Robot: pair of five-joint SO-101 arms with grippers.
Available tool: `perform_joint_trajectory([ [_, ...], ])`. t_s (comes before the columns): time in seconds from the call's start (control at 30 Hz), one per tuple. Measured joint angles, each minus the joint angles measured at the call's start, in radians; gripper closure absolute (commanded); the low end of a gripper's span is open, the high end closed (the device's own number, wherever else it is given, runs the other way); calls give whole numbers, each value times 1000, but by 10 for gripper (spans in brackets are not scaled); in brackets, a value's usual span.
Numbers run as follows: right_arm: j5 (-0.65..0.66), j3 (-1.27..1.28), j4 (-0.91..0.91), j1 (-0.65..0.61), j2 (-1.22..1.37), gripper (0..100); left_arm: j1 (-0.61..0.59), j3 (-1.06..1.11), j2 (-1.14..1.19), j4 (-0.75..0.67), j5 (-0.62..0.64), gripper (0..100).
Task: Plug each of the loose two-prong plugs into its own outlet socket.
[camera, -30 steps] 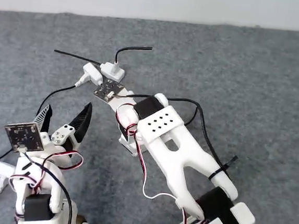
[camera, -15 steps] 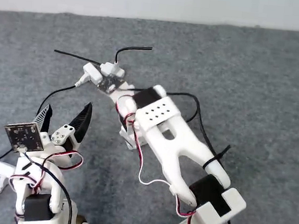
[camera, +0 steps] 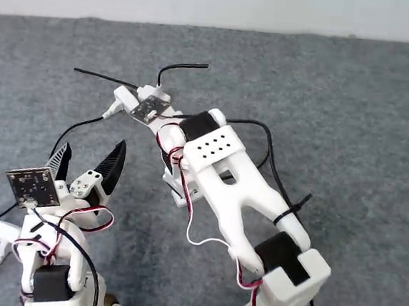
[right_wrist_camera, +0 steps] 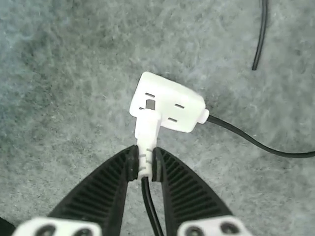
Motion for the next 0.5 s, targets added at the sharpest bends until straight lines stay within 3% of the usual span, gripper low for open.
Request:
perform_joint_trajectory([
  [0.5,6,-8,0,0,17,990,0,0,0,0,0,644],
])
